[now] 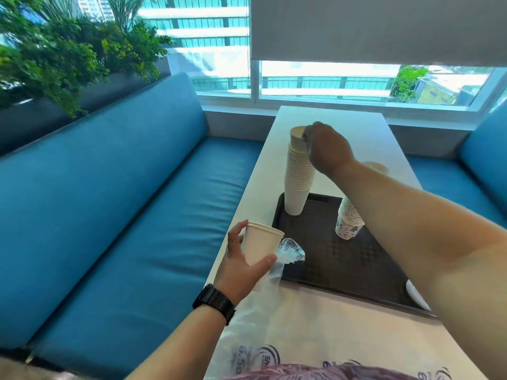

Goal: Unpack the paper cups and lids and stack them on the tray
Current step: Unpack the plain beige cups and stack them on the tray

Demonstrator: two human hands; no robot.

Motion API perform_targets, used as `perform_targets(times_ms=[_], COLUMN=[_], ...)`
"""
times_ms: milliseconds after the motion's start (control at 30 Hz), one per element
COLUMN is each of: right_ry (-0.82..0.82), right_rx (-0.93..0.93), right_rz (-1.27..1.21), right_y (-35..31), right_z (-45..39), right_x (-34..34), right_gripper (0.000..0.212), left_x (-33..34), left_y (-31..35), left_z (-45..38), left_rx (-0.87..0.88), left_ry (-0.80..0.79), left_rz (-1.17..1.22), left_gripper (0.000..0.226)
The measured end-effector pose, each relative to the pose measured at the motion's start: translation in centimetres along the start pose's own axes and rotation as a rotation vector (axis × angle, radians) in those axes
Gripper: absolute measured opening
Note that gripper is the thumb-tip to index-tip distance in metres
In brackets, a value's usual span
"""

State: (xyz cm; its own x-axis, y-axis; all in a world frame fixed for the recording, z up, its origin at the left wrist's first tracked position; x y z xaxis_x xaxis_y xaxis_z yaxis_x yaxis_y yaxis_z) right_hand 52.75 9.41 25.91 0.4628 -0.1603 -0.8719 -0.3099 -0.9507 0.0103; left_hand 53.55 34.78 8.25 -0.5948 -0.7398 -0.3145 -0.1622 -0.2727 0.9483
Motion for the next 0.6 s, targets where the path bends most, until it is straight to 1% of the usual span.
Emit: perform_targets(times_ms=[67,167,267,333,500,600], right_ry=[-0.042,-0.077,-0.111,-0.124,0.031,0.022], right_rx=[0.035,0.077,0.075,0.071,0.097,0.111], right_rz=[-0.006,-0.024,-0.052,-0.083,-0.251,-0.397], right_y=[0.1,0.4,0.3,0.2,-1.1,-3.2], right_z=[0.8,1.8,2.1,2.3,4.0,6.1], right_x=[1.3,2.8,3.6,3.7,1.8,1.3], right_gripper=[0.026,0.042,0.057,0.061,0.053,0.044], left_x=[0.1,0.2,0.3,0.2,-0.1,-0.3], left_y=[-0.1,-0.2,-0.3,-0.3,-0.2,0.1], left_z=[-0.1,-0.1,-0.1,-0.1,-0.1,0.1], left_rx=[-0.004,-0.003,-0.006,-0.008,0.005,0.000], left_ry=[-0.003,-0.009,-0.019,-0.013,0.009,0.020], left_rz=[-0.008,-0.015,-0.007,0.009,0.013,0.022], left_gripper=[0.087,0.089,0.088,0.087,0.088,0.086])
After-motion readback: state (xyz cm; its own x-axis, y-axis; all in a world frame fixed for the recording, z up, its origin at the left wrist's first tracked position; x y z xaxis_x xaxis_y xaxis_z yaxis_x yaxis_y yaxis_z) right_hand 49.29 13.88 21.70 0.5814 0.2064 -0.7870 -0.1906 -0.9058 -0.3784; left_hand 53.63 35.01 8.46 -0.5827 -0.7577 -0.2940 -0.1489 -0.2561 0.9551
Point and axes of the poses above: each hand's wrist, its own z-axis away from the middle knuckle, its own x-axis out of the palm, y = z × x, the point moved 7 cm from there along -z, towards the middle knuckle, and after that the axes turned 9 degrees about -x, right-handed, at the moved point
